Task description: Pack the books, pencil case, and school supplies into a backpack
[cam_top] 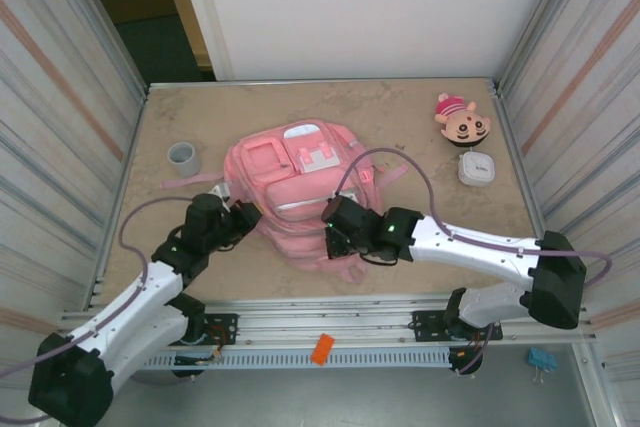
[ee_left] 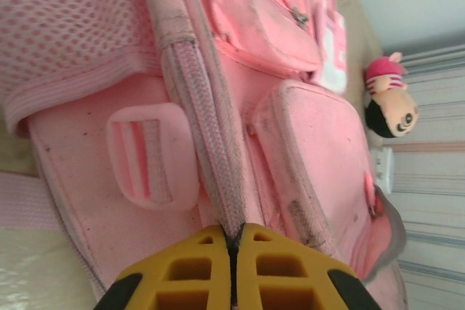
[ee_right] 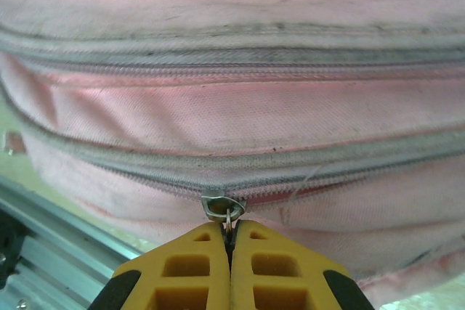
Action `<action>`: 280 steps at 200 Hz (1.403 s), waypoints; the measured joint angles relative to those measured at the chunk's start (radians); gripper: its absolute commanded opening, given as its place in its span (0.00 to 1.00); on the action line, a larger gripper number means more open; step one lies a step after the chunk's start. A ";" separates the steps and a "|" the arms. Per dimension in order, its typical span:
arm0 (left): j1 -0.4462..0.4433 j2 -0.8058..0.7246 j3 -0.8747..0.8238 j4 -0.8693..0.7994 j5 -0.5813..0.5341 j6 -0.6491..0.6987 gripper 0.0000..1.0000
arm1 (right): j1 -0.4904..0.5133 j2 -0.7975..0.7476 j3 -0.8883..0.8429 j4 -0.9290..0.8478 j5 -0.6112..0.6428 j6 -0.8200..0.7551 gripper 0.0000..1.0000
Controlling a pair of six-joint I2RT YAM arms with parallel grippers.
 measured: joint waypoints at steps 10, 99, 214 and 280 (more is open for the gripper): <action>0.055 0.038 0.029 -0.027 0.051 0.042 0.00 | 0.019 0.020 0.003 0.028 0.001 0.009 0.00; 0.204 0.154 0.203 -0.098 0.190 0.148 0.43 | 0.034 0.160 0.082 0.114 -0.019 0.014 0.00; -0.246 -0.302 -0.074 -0.203 -0.041 -0.225 0.48 | 0.013 0.160 0.082 0.113 -0.064 -0.002 0.00; -0.259 -0.118 -0.087 -0.004 -0.072 -0.275 0.24 | 0.013 0.162 0.079 0.117 -0.080 -0.019 0.00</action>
